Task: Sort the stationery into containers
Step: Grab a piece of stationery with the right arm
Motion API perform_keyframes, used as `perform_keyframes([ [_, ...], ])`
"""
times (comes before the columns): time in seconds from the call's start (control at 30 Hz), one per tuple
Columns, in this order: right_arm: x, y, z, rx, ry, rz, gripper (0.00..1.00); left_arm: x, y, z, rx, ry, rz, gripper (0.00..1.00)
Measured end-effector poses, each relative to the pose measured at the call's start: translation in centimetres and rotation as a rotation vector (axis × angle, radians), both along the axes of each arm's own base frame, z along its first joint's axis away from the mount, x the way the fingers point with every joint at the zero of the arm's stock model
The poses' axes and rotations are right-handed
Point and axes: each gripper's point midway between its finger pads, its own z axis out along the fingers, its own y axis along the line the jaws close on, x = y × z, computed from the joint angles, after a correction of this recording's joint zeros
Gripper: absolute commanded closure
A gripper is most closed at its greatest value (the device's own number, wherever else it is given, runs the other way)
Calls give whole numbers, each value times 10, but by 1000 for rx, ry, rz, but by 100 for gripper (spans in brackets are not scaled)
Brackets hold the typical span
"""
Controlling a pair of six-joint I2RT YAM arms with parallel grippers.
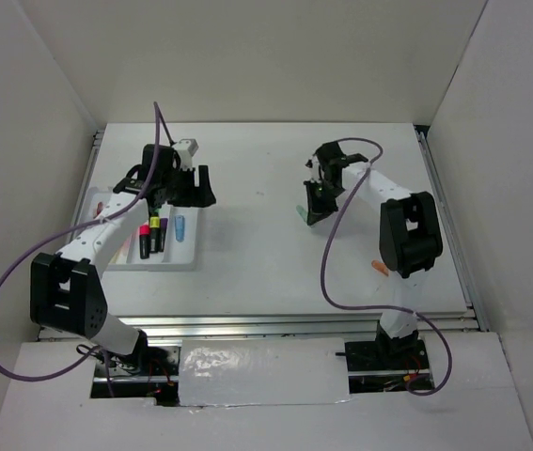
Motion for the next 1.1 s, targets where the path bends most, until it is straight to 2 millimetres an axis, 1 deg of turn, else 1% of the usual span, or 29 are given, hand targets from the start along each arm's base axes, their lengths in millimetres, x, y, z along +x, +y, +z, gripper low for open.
perform_keyframes([
  [0.07, -2, 21, 21, 3, -81, 68, 79, -1, -10, 3, -28, -2, -18, 20],
  [0.1, -3, 30, 29, 0, -117, 97, 70, -2, -12, 2, -32, 4, -21, 20],
  [0.13, -4, 38, 35, -4, -144, 124, 63, -3, -15, 1, -36, 10, -25, 20],
  [0.17, -4, 43, 38, -12, -159, 139, 60, -4, -17, 0, -38, 13, -30, 20],
  [0.2, -2, 45, 37, -29, -170, 151, 57, -4, -18, -1, -39, 16, -33, 19],
  [0.23, 0, 43, 35, -45, -173, 154, 56, -4, -18, -1, -39, 18, -33, 19],
  [0.27, 4, 40, 32, -66, -171, 156, 52, -4, -18, -1, -39, 18, -32, 18],
  [0.33, 16, 32, 20, -108, -165, 148, 43, -4, -18, -1, -38, 17, -33, 18],
  [0.4, 24, 22, 6, -150, -152, 150, 37, -4, -17, -2, -35, 16, -37, 16],
  [0.43, 26, 18, -2, -172, -144, 156, 36, -5, -17, -2, -34, 17, -38, 16],
  [0.5, 28, 8, -14, -209, -128, 166, 36, -5, -18, -2, -35, 18, -45, 16],
  [0.6, 29, -1, -22, -250, -117, 184, 37, -7, -19, -3, -36, 24, -50, 17],
  [0.8, 40, -1, -28, -273, -122, 228, 43, -9, -19, -5, -35, 33, -53, 17],
  [0.83, 41, -1, -29, -278, -120, 233, 46, -9, -19, -6, -35, 36, -53, 17],
  [0.9, 40, -2, -33, -288, -112, 245, 49, -9, -18, -8, -33, 43, -53, 18],
  [1.0, 41, -2, -35, -301, -96, 266, 56, -10, -18, -10, -32, 52, -50, 20],
  [1.03, 41, -3, -35, -306, -93, 271, 63, -9, -17, -10, -35, 54, -43, 21],
  [1.1, 41, -3, -36, -309, -89, 281, 74, -8, -16, -9, -42, 54, -33, 22],
])
